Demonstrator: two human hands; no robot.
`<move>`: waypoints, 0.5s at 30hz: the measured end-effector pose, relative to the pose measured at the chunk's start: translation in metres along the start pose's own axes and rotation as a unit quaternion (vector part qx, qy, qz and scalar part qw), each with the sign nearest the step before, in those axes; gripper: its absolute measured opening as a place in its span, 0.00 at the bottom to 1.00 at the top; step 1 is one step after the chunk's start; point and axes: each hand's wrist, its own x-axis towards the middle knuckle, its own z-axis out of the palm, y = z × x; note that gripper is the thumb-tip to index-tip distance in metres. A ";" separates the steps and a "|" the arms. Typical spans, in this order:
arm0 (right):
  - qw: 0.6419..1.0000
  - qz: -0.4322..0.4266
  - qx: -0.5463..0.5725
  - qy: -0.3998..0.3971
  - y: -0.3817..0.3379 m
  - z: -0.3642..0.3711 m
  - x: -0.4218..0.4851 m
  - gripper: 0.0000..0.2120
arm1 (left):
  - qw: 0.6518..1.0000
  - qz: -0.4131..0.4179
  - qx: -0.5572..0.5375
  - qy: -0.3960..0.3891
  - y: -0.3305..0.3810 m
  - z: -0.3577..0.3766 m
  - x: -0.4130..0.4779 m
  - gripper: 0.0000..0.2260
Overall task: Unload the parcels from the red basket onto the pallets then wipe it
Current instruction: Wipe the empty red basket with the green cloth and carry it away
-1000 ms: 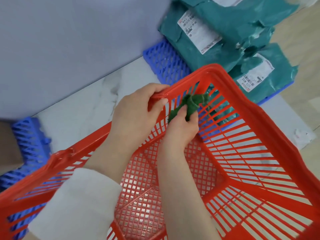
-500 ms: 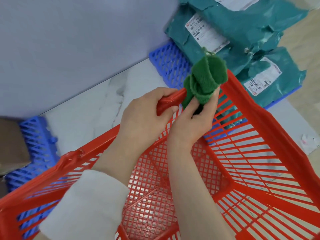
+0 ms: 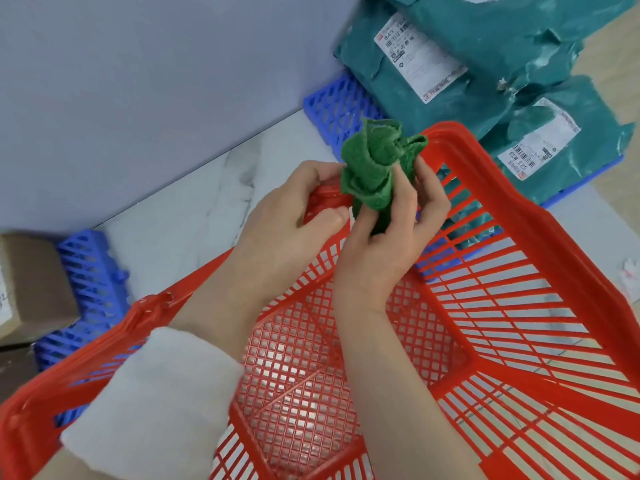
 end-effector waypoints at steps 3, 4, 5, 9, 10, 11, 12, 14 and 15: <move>0.998 -0.038 0.002 -0.045 -0.007 0.001 -0.019 0.17 | 1.000 0.002 -0.021 0.013 0.000 0.001 -0.002 0.23; 0.997 -0.043 0.004 -0.066 -0.007 -0.002 -0.024 0.17 | 1.000 0.001 -0.026 0.018 0.002 0.001 -0.001 0.24; 0.996 -0.047 0.007 -0.081 -0.007 -0.005 -0.026 0.19 | 0.999 0.000 -0.032 0.020 0.003 0.002 -0.001 0.24; 1.000 0.000 -0.022 -0.009 0.002 -0.003 -0.002 0.20 | 0.999 -0.015 -0.034 0.012 0.005 0.002 -0.003 0.22; 0.998 0.038 -0.025 0.030 0.007 0.000 0.009 0.19 | 0.999 -0.021 -0.028 0.007 0.006 0.001 -0.003 0.21; 0.995 0.073 -0.029 0.062 0.014 0.003 0.019 0.17 | 1.000 -0.023 -0.021 0.006 0.006 0.001 -0.003 0.21; 0.992 0.090 -0.038 0.079 0.022 0.006 0.022 0.16 | 1.000 -0.026 -0.011 0.011 0.007 0.001 -0.003 0.21; 0.991 0.094 -0.066 0.069 0.038 0.010 0.015 0.13 | 0.999 -0.031 0.002 0.024 0.008 0.002 -0.002 0.21; 0.990 0.099 -0.076 0.060 0.044 0.013 0.007 0.12 | 0.999 -0.027 0.000 0.026 0.008 0.001 -0.003 0.21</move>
